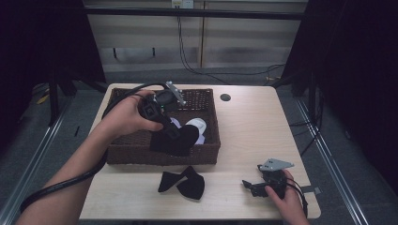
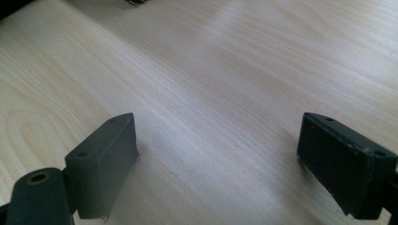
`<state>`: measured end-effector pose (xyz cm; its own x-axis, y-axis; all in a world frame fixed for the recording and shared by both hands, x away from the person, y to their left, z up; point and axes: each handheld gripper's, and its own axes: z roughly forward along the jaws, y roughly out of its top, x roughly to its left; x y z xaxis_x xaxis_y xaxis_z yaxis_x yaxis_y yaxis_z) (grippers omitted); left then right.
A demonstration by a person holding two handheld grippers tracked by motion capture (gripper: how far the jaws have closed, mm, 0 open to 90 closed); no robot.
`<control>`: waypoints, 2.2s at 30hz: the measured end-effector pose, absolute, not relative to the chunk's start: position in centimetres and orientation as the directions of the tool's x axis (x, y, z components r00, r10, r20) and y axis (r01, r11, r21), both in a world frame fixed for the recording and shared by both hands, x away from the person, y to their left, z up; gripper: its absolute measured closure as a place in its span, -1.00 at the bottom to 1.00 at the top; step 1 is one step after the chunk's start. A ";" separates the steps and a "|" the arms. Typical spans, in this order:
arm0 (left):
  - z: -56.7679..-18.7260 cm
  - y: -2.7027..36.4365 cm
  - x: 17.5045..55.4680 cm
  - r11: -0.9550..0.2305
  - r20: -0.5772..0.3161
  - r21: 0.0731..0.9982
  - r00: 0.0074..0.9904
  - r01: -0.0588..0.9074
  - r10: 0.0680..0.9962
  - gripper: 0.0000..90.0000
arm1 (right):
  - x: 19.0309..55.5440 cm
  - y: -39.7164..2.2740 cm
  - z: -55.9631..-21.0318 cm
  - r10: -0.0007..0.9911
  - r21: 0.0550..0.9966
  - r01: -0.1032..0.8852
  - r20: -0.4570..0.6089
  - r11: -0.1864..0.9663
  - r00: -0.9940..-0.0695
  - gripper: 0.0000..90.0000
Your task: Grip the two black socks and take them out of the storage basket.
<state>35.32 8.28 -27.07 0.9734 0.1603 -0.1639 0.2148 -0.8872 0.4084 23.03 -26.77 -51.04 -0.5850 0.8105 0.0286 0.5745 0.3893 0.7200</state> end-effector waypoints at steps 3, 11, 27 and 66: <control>-27.3 7.6 34.3 -0.887 -0.170 0.419 0.976 0.196 0.136 0.82 | 23.0 -26.8 -51.0 0.810 0.720 0.574 0.029 0.389 -0.585 -0.73; -28.9 6.1 32.8 -0.888 -0.205 0.433 0.976 0.157 0.073 0.82 | 23.0 -26.8 -51.0 0.811 0.720 0.576 0.030 0.388 -0.584 -0.74; -34.7 4.7 31.9 -0.910 -0.215 0.387 0.974 0.150 0.069 0.81 | 23.0 -26.8 -51.0 0.810 0.718 0.576 0.028 0.391 -0.586 -0.74; -38.4 10.5 30.6 -0.912 -0.113 0.337 0.971 0.236 0.209 -0.11 | 23.0 -26.8 -51.0 0.810 0.718 0.575 0.028 0.391 -0.586 -0.73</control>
<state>30.58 10.55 -38.38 0.9713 0.2092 -0.1134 0.2357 -0.9115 0.3370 23.02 -26.78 -51.04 -0.5859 0.8099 0.0281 0.5753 0.3912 0.7183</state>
